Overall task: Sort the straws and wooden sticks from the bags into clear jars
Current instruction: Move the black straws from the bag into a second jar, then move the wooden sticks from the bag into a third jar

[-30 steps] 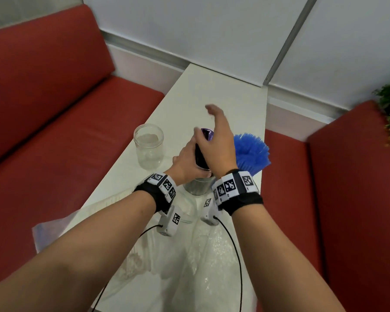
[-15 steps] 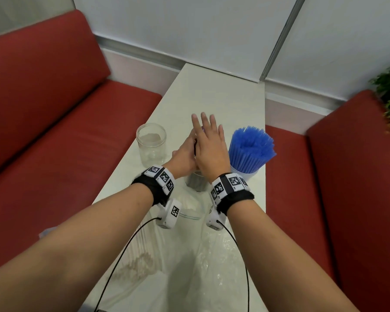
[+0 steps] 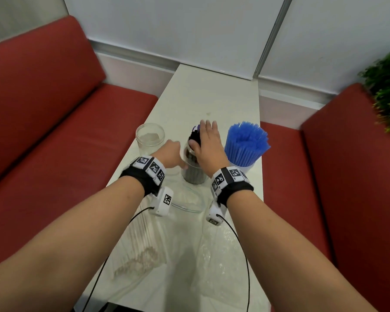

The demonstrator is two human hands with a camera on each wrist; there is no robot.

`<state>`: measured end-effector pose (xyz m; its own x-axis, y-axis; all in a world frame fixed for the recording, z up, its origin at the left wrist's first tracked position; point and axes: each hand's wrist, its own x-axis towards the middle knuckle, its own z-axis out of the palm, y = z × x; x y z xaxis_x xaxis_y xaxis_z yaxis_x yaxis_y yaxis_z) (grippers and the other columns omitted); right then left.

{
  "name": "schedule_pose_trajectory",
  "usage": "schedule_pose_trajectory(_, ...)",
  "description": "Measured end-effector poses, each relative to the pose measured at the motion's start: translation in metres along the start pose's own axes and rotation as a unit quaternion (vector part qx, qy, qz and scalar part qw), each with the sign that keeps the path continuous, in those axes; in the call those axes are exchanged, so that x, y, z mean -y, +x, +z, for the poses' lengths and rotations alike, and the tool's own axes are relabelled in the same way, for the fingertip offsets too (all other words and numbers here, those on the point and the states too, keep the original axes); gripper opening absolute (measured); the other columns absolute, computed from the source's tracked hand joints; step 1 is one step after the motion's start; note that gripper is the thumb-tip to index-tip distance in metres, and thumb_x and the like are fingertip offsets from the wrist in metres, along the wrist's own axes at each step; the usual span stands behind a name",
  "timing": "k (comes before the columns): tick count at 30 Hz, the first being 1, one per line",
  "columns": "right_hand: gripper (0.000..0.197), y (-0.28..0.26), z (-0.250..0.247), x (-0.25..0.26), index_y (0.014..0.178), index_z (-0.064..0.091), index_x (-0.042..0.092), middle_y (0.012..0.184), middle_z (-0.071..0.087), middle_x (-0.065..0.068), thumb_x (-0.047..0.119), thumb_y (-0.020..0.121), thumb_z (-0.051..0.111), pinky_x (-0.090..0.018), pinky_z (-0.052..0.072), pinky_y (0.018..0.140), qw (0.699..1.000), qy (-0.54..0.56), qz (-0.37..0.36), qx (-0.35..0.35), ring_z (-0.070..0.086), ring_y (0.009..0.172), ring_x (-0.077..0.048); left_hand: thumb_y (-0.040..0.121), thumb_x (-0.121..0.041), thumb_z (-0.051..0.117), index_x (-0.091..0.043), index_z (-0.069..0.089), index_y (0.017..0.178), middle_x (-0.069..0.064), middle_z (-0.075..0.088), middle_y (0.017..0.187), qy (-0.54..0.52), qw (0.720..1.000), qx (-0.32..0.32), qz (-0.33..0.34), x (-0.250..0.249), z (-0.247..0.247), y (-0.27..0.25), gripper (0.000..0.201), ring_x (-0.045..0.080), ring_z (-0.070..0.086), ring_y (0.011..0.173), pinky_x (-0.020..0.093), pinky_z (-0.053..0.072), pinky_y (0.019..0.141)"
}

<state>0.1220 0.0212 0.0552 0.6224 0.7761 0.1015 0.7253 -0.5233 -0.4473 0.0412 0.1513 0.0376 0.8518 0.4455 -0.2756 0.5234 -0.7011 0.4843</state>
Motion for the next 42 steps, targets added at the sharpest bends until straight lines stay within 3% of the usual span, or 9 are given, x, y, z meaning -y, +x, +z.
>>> schedule_pose_trajectory(5, 0.044, -0.031, -0.015, 0.015, 0.149, 0.044, 0.016, 0.142, 0.056, -0.007, 0.017, 0.106, 0.040, -0.027, 0.038, 0.109, 0.970, 0.196, -0.007, -0.141, 0.049, 0.131, -0.018, 0.074, -0.062, 0.074, -0.020, 0.069, 0.109, -0.008, 0.066, 0.106, 0.076, 0.977, 0.189, 0.063, -0.020, 0.032, -0.048, 0.055, 0.019, 0.061, 0.102, 0.028, 0.048, 0.081)
schedule_pose_trajectory(8, 0.040, -0.060, -0.014, 0.015, 0.144, 0.051, 0.021, 0.123, 0.067, -0.006, 0.016, 0.105, 0.043, -0.033, 0.049, 0.095, 0.967, 0.239, 0.063, -0.061, 0.062, 0.109, -0.021, 0.079, -0.040, 0.076, -0.012, 0.055, 0.130, 0.005, 0.057, 0.127, 0.251, 0.934, 0.245, 0.063, -0.025, 0.067, -0.074, 0.062, 0.026, 0.057, 0.116, 0.037, 0.048, 0.092)
schedule_pose_trajectory(11, 0.042, -0.082, -0.020, 0.004, 0.145, 0.049, 0.018, 0.120, 0.067, -0.009, 0.016, 0.103, 0.049, -0.028, 0.053, 0.087, 0.968, 0.193, 0.104, 0.121, 0.065, 0.105, -0.027, 0.086, -0.023, 0.068, -0.007, 0.065, 0.092, 0.010, 0.067, 0.085, 0.147, 0.958, 0.243, 0.038, -0.022, 0.047, -0.080, 0.017, 0.021, 0.066, 0.065, 0.035, 0.055, 0.068)
schedule_pose_trajectory(16, 0.057, -0.101, -0.072, 0.007, 0.145, 0.045, 0.029, 0.126, 0.060, 0.013, 0.057, 0.096, 0.056, -0.016, 0.051, 0.078, 0.911, 0.314, 0.130, 0.233, 0.061, 0.114, -0.015, 0.090, -0.045, 0.057, -0.013, 0.070, 0.081, 0.010, 0.061, 0.057, -0.262, 0.964, 0.031, 0.023, -0.028, -0.055, -0.083, 0.036, 0.021, 0.052, 0.043, 0.027, 0.044, 0.045)
schedule_pose_trajectory(20, 0.085, -0.105, -0.106, 0.016, 0.148, 0.043, 0.033, 0.135, 0.061, 0.007, 0.053, 0.075, 0.082, -0.016, 0.053, 0.089, 0.893, 0.424, 0.071, 0.131, 0.064, 0.117, -0.003, 0.095, -0.037, 0.055, -0.012, 0.072, 0.077, 0.009, 0.060, 0.054, -0.504, 0.857, -0.108, -0.005, -0.049, -0.099, -0.092, 0.035, 0.020, 0.049, 0.040, 0.023, 0.039, 0.040)
schedule_pose_trajectory(27, 0.009, -0.108, -0.137, -0.014, 0.075, 0.075, 0.012, 0.069, 0.071, -0.003, 0.013, 0.082, 0.081, -0.028, 0.051, 0.064, 0.880, 0.446, 0.096, -0.131, 0.063, 0.064, -0.014, 0.102, -0.035, 0.047, -0.009, 0.070, 0.076, 0.006, 0.062, 0.048, -0.516, 0.832, -0.203, 0.000, -0.030, -0.124, -0.114, 0.044, 0.017, 0.054, 0.036, 0.020, 0.043, 0.039)
schedule_pose_trajectory(31, 0.012, -0.102, -0.156, -0.025, 0.080, 0.074, 0.010, 0.078, 0.068, -0.011, 0.015, 0.091, 0.074, -0.036, 0.051, 0.069, 0.792, 0.554, 0.124, -0.223, 0.060, 0.074, -0.024, 0.100, -0.037, 0.051, -0.019, 0.071, 0.056, -0.003, 0.059, 0.046, -0.499, 0.830, -0.251, -0.016, -0.028, -0.129, -0.114, 0.052, 0.014, 0.049, 0.042, 0.021, 0.035, 0.047)
schedule_pose_trajectory(36, 0.029, -0.085, -0.149, 0.000, 0.127, 0.059, 0.002, 0.106, 0.069, -0.007, 0.019, 0.109, 0.043, -0.022, 0.057, 0.068, 0.630, 0.687, 0.238, -0.274, 0.066, 0.083, -0.015, 0.086, -0.068, 0.047, -0.008, 0.054, 0.134, 0.015, 0.063, 0.128, -0.655, 0.736, 0.072, 0.155, -0.055, -0.124, -0.123, 0.077, 0.028, 0.064, 0.114, 0.045, 0.052, 0.093)
schedule_pose_trajectory(42, 0.034, -0.072, -0.157, 0.018, 0.110, 0.061, 0.007, 0.091, 0.067, -0.001, 0.039, 0.104, 0.052, -0.023, 0.053, 0.065, 0.582, 0.748, 0.248, -0.202, 0.063, 0.076, -0.016, 0.096, -0.021, 0.062, -0.022, 0.071, 0.114, 0.003, 0.071, 0.115, -0.451, 0.873, 0.126, 0.140, -0.062, -0.101, -0.123, 0.021, 0.023, 0.065, 0.108, 0.047, 0.055, 0.090)
